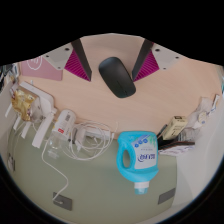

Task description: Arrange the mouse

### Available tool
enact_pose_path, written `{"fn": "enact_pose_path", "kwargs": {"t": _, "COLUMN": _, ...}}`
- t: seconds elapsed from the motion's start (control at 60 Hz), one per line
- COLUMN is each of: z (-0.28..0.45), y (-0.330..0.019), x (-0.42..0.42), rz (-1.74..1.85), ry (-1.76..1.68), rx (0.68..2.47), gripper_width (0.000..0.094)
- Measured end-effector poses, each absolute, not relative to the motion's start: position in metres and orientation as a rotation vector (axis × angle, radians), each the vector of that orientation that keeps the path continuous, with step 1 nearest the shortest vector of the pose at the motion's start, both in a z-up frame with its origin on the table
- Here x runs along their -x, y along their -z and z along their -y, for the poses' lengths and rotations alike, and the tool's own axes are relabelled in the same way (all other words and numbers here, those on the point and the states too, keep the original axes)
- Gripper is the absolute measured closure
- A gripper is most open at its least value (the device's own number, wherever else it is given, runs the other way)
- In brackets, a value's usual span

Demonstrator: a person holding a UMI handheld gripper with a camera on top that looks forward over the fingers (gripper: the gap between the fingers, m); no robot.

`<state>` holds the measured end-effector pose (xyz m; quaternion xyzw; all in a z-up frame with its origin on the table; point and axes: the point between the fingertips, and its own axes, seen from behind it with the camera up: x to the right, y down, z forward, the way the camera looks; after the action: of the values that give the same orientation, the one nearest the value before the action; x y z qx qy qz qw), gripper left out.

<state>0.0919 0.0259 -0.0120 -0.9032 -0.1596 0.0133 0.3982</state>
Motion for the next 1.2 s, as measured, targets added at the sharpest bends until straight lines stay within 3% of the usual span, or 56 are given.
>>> {"fn": "enact_pose_path", "kwargs": {"t": 0.15, "z": -0.059, "y": 0.015, "x": -0.088, "rz": 0.376, "ry": -0.084, "rx": 2.278, "gripper_width": 0.0163}}
{"fn": "enact_pose_path", "kwargs": {"t": 0.25, "z": -0.068, "y": 0.017, "x": -0.085, "rz": 0.326, "ry": -0.120, "rx": 2.285, "gripper_width": 0.0311}}
{"fn": "enact_pose_path", "kwargs": {"t": 0.3, "z": -0.069, "y": 0.017, "x": -0.080, "rz": 0.340, "ry": -0.123, "rx": 2.272, "gripper_width": 0.0461}}
{"fn": "enact_pose_path", "kwargs": {"t": 0.567, "z": -0.062, "y": 0.006, "x": -0.080, "rz": 0.275, "ry": -0.051, "rx": 2.264, "gripper_width": 0.0573}}
{"fn": "enact_pose_path", "kwargs": {"t": 0.65, "z": -0.052, "y": -0.044, "x": -0.073, "rz": 0.260, "ry": -0.084, "rx": 2.185, "gripper_width": 0.0571}}
{"fn": "enact_pose_path", "kwargs": {"t": 0.833, "z": -0.016, "y": -0.221, "x": -0.115, "rz": 0.175, "ry": -0.110, "rx": 1.909, "gripper_width": 0.0571}}
{"fn": "enact_pose_path", "kwargs": {"t": 0.933, "z": -0.004, "y": -0.263, "x": -0.184, "rz": 0.112, "ry": -0.056, "rx": 1.864, "gripper_width": 0.0571}}
{"fn": "enact_pose_path", "kwargs": {"t": 1.017, "z": 0.000, "y": -0.241, "x": -0.251, "rz": 0.082, "ry": 0.022, "rx": 1.915, "gripper_width": 0.0573}}
{"fn": "enact_pose_path", "kwargs": {"t": 1.2, "z": 0.006, "y": -0.092, "x": -0.339, "rz": 0.048, "ry": 0.063, "rx": 2.168, "gripper_width": 0.0575}}
